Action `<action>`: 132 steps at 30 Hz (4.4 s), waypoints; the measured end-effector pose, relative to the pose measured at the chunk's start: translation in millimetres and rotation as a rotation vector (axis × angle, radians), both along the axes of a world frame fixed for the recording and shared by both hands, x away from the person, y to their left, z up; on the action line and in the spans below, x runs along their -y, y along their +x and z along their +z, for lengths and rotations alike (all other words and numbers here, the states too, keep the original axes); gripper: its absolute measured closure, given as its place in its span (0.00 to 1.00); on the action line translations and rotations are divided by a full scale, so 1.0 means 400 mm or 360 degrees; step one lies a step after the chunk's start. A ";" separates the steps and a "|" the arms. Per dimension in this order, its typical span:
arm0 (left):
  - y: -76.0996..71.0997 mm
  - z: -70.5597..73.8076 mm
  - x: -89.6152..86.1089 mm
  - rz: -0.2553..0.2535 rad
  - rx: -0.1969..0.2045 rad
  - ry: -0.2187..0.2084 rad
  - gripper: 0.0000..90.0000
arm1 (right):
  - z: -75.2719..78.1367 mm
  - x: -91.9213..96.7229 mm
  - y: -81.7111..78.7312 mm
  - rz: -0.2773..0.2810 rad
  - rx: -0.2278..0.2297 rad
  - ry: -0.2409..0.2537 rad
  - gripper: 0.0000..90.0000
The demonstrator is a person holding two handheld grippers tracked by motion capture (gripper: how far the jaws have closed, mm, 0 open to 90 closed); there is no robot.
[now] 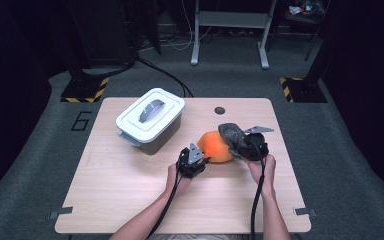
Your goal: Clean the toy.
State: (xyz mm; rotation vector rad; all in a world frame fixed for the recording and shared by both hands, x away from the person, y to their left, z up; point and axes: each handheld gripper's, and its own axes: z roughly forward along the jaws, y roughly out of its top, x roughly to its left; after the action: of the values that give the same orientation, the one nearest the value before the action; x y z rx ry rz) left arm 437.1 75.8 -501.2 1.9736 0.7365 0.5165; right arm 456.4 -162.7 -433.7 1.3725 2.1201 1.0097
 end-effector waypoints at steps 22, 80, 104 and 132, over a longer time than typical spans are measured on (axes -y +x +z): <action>-0.005 0.039 -0.006 0.0030 -0.0179 -0.0179 0.84 | 0.037 -0.111 -0.049 0.0164 0.0063 -0.0106 0.80; 0.002 0.032 -0.006 0.0042 -0.0242 -0.0261 0.82 | 0.042 0.010 -0.055 0.0072 0.0032 0.0054 0.80; 0.007 0.026 -0.004 0.0043 -0.0256 -0.0242 0.83 | 0.016 -0.065 -0.037 0.0130 0.0070 -0.0084 0.80; 0.012 0.023 -0.011 0.0017 -0.0292 -0.0254 0.82 | -0.143 0.072 0.040 -0.0206 -0.0270 -0.0057 0.80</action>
State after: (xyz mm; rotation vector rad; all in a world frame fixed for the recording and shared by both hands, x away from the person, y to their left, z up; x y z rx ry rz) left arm 441.9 80.0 -492.1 1.8842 0.8749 0.2756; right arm 472.4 -191.3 -491.0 1.6054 2.1244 0.8270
